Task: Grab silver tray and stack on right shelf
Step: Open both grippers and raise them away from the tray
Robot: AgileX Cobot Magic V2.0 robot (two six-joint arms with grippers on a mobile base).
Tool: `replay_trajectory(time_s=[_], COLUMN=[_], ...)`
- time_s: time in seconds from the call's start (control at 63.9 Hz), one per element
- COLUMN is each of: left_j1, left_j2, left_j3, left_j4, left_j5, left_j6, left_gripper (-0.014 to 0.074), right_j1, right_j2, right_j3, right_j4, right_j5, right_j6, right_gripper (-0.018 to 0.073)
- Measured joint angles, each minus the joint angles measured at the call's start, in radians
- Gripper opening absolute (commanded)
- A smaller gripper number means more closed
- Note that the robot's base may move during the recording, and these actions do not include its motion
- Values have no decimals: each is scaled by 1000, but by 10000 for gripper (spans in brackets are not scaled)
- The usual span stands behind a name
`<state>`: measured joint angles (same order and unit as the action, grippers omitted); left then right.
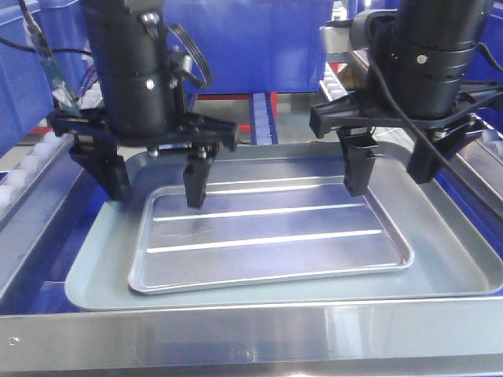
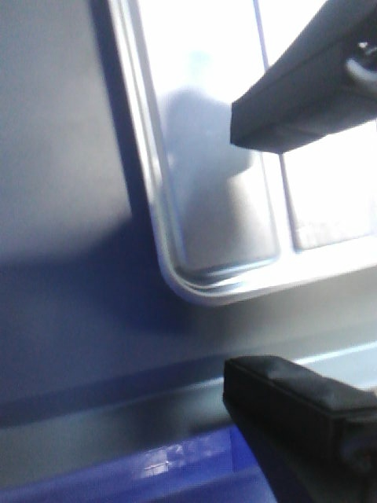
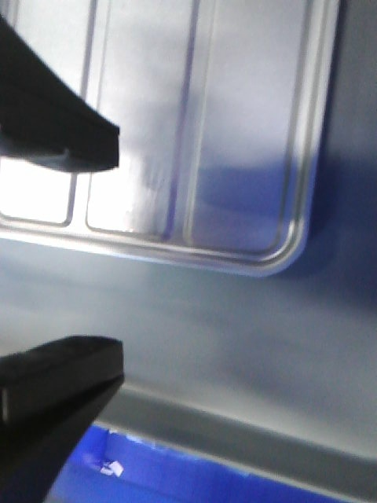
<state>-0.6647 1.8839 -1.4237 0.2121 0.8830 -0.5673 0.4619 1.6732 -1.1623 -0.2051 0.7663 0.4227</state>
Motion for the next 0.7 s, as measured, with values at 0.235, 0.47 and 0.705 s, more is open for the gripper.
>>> replay_trajectory(time_s=[0.235, 0.47, 0.705], left_j1=[0, -19, -22], left_j2=[-151, -400, -638], left_j3=[11, 168, 443], left_j4=[1, 27, 34], left_j5=[43, 35, -70], left_j6=[3, 3, 3], left_gripper=[395, 133, -90], right_j1=[0, 12, 47], right_j2=[-68, -219, -424], right_j3=[0, 62, 260], right_j4=[0, 0, 0], right_j5=[52, 70, -2], right_j6=[-9, -46, -50], right_gripper=[534, 234, 57])
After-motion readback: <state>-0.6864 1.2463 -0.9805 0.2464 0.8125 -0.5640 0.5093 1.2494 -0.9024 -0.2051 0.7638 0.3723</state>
